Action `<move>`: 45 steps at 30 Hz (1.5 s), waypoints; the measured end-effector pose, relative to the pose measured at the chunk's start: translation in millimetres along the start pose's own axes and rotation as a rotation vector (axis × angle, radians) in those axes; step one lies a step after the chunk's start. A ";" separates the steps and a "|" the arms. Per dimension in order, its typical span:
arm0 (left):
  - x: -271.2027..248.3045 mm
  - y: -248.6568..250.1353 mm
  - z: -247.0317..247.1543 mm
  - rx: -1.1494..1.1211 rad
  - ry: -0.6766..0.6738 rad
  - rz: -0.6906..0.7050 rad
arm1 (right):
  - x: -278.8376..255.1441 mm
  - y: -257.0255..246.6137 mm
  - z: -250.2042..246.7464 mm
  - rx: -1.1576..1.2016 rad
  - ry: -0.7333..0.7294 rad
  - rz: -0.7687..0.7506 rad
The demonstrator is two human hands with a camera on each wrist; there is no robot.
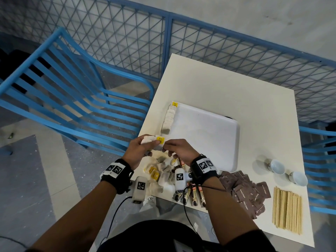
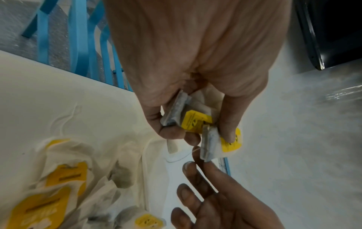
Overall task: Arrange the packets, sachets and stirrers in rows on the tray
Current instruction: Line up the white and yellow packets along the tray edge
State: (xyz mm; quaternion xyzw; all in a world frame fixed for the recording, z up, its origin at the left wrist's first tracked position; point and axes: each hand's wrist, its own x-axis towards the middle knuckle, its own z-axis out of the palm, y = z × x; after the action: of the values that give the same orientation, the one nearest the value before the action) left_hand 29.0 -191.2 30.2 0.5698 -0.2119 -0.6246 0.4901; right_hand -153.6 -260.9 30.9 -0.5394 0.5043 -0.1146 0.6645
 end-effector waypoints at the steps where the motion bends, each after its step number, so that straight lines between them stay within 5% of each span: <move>1: 0.6 -0.4 0.0 -0.005 0.015 -0.002 | -0.1 -1.7 -0.8 -0.054 0.050 -0.035; 4: 2.0 -1.1 0.2 -0.014 0.037 -0.005 | 1.8 -8.4 2.1 -0.068 0.222 -0.181; 8: 5.0 -0.6 0.6 0.001 0.049 -0.005 | 5.8 -19.8 10.1 -0.128 0.255 -0.333; 14: 8.8 -4.6 -3.1 0.052 0.053 -0.002 | 12.6 -20.2 15.9 -0.242 0.355 -0.390; 24: 25.8 -10.2 -5.6 0.106 0.059 -0.035 | 23.9 -8.9 13.7 -0.156 0.256 -0.227; 33: 49.6 -13.0 -19.7 0.114 0.189 -0.145 | 66.3 12.2 -8.7 -0.225 0.433 -0.078; 45: 69.1 -7.9 -29.5 0.146 0.150 -0.182 | 103.4 11.4 -3.0 -0.478 0.497 0.031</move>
State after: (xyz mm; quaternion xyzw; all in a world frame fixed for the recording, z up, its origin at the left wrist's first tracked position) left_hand 62.2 -238.2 -18.8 0.6659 -0.1669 -0.6050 0.4034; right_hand -112.4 -330.3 -34.8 -0.6277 0.6714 -0.1109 0.3781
